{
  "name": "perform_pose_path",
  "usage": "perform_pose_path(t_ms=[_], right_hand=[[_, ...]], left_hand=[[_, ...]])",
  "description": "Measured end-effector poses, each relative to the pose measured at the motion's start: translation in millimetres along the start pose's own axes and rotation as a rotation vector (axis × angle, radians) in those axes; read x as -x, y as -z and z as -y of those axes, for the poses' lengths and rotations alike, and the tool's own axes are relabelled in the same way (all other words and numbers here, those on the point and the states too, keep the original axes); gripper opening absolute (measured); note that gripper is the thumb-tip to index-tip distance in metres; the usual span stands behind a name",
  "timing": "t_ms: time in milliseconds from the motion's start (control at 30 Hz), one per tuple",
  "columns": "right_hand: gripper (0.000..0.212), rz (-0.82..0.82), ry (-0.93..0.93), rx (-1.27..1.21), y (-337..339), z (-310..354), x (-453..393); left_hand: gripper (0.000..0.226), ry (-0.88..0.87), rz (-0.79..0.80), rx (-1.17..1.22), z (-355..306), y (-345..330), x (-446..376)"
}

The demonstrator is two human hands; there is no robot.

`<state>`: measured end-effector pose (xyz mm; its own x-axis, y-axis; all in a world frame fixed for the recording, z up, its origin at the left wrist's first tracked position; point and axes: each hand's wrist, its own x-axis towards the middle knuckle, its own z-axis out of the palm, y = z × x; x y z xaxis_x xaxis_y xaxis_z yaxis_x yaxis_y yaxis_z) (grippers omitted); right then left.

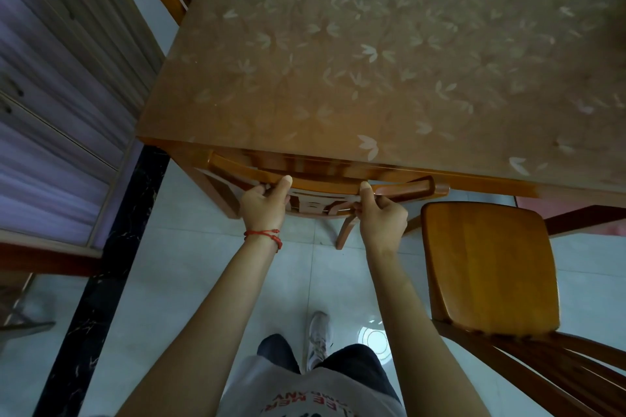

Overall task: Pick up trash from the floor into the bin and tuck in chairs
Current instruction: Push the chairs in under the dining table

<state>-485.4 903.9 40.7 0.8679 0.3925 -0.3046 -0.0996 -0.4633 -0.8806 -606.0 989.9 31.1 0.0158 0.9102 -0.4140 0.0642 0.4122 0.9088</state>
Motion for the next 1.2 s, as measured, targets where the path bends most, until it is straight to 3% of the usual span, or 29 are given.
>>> perform_pose_path(t_ms=[233, 433, 733, 1200], right_hand=[[0.031, -0.005, -0.013, -0.027, 7.2, 0.6, -6.6], [0.039, -0.014, -0.005, 0.012, 5.4, -1.5, -4.9], [0.036, -0.004, -0.015, 0.013, -2.6, 2.0, 1.9], [0.033, -0.009, -0.018, -0.034, -0.2, -0.6, -2.7]], left_hand=[[0.014, -0.021, 0.023, -0.017, -0.5, -5.3, 5.8], [0.015, -0.018, 0.014, -0.020, -0.3, -5.5, 7.4], [0.018, 0.012, -0.018, 0.048, -3.9, -0.3, 2.3], [0.018, -0.008, 0.002, -0.039, -4.5, -1.5, 4.9]])
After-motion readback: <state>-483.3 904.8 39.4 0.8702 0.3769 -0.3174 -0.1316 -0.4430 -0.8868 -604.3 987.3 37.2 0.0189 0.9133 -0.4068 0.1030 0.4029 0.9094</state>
